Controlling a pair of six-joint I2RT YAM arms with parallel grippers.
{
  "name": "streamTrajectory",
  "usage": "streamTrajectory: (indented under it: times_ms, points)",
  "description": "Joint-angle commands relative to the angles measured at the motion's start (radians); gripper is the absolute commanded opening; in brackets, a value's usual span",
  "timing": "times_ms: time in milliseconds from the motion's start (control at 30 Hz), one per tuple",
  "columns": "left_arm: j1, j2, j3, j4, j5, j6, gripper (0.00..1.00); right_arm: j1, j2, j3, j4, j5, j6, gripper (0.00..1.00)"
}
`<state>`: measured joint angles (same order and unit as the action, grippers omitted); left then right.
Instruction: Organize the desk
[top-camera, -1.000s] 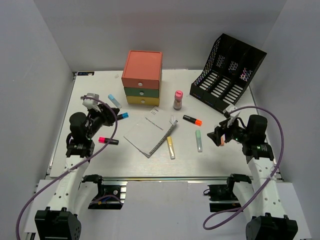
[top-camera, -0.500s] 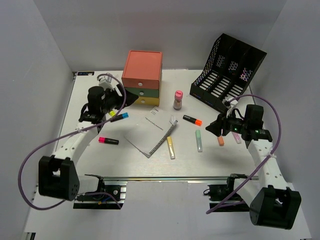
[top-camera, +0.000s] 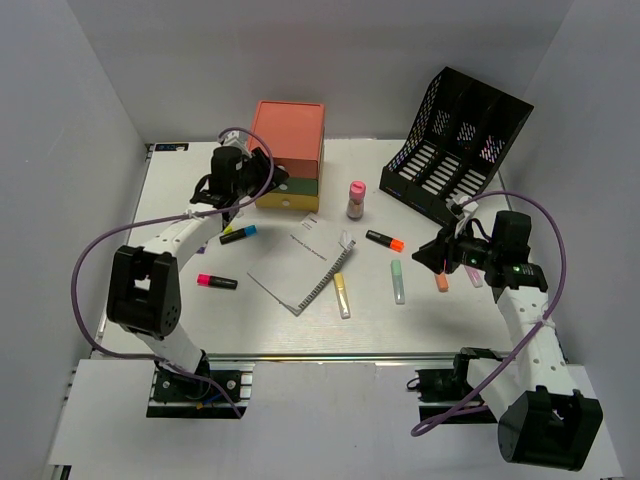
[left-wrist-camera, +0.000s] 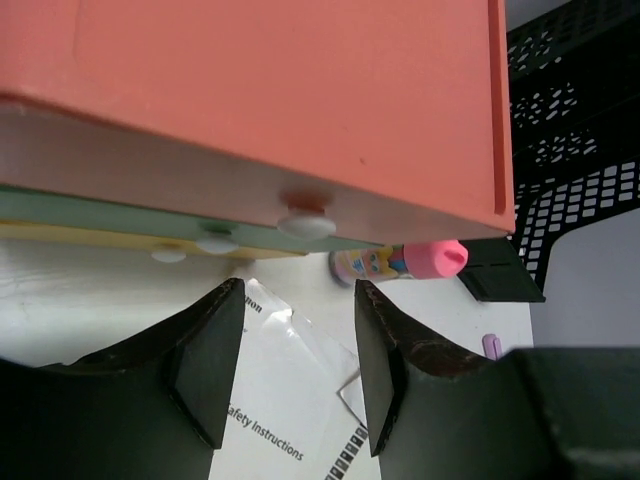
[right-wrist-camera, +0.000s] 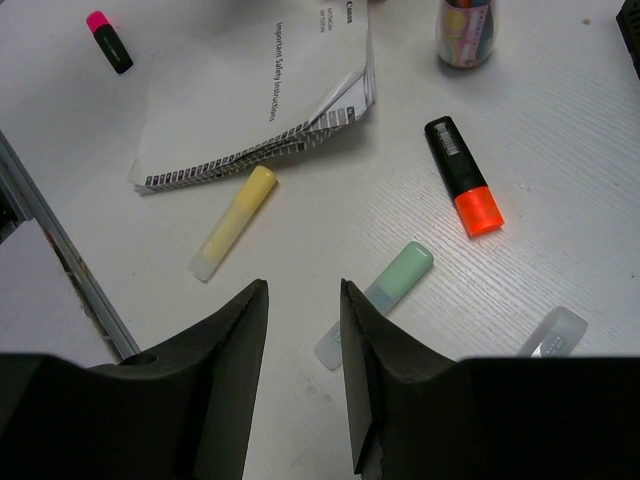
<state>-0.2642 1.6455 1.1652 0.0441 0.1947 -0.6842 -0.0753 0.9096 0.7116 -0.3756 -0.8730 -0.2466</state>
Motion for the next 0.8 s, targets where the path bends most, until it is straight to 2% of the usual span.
streamTrajectory:
  times_ms: [0, 467, 500, 767]
  points:
    - [-0.004, 0.006, 0.071, 0.002, -0.031, 0.017, 0.58, 0.003, 0.0, 0.015, 0.003, -0.001, -0.005, 0.41]
    - [-0.004, 0.086, 0.129, 0.026, -0.05, 0.002, 0.57, 0.002, 0.005, 0.009, 0.004, 0.017, -0.002, 0.41]
    - [-0.004, 0.086, 0.129, 0.028, -0.051, -0.003, 0.52, 0.002, 0.005, 0.009, 0.004, 0.02, 0.0, 0.41]
    - [-0.013, 0.076, 0.136, 0.023, -0.077, -0.026, 0.39, 0.002, 0.005, 0.003, 0.01, 0.026, 0.0, 0.4]
